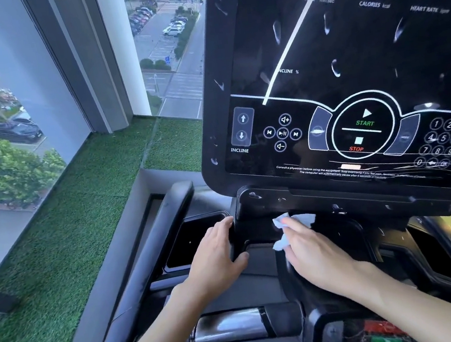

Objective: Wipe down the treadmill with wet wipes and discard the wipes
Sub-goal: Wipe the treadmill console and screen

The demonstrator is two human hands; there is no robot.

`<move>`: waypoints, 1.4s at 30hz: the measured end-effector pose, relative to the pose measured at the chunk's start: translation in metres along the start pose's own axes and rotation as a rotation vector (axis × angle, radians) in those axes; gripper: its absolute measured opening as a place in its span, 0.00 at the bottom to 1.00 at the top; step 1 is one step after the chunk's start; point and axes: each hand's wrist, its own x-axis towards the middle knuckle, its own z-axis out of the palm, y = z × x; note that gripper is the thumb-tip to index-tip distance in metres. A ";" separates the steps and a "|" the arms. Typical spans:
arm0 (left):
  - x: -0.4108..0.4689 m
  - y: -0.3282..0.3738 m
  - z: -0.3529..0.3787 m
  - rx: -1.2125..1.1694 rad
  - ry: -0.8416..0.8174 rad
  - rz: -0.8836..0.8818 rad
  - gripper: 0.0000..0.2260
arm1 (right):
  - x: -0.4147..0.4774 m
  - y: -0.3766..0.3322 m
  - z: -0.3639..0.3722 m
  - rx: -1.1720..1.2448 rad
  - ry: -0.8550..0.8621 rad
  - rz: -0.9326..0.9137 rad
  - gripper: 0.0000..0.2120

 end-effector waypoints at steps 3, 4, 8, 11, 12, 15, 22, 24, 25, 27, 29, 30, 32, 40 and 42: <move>0.001 0.000 0.000 0.011 -0.002 0.003 0.32 | 0.009 -0.007 0.004 -0.039 0.040 -0.072 0.23; 0.001 0.000 0.001 0.009 -0.005 0.003 0.32 | 0.014 -0.012 0.003 -0.044 0.044 -0.104 0.22; 0.001 0.003 -0.002 -0.008 -0.018 -0.012 0.33 | 0.036 -0.039 0.004 -0.105 0.035 -0.294 0.12; 0.000 0.004 -0.002 -0.025 -0.015 -0.004 0.34 | 0.046 -0.044 0.017 -0.102 0.035 -0.378 0.12; 0.000 0.004 -0.002 -0.020 -0.019 -0.005 0.33 | 0.046 -0.042 0.017 -0.114 0.026 -0.379 0.12; -0.001 0.002 -0.003 0.026 -0.048 -0.015 0.32 | 0.039 -0.036 0.006 -0.073 -0.018 -0.301 0.15; 0.002 0.009 -0.006 0.249 -0.105 0.035 0.27 | -0.003 0.003 -0.011 0.090 -0.007 -0.232 0.19; 0.005 0.019 -0.007 0.325 -0.078 0.081 0.21 | -0.014 0.020 -0.011 0.137 0.070 -0.153 0.17; 0.006 0.025 -0.005 0.326 -0.058 0.127 0.19 | -0.020 0.030 -0.013 0.190 0.127 -0.104 0.17; 0.010 0.036 0.001 0.293 -0.035 0.243 0.16 | -0.029 0.055 -0.014 0.210 0.195 -0.036 0.14; 0.017 0.051 0.009 0.262 -0.074 0.298 0.19 | -0.033 0.075 -0.015 0.180 0.175 -0.019 0.15; 0.019 0.058 0.014 0.252 -0.095 0.303 0.21 | -0.034 0.082 -0.016 0.147 0.166 -0.039 0.17; 0.023 0.069 0.023 0.256 -0.139 0.279 0.25 | -0.032 0.091 -0.014 0.169 0.104 -0.098 0.18; 0.035 0.078 0.022 0.297 -0.272 0.178 0.28 | -0.011 0.109 -0.004 0.071 0.165 -0.397 0.15; 0.035 0.080 0.022 0.290 -0.291 0.155 0.29 | -0.007 0.108 -0.003 0.096 0.144 -0.419 0.14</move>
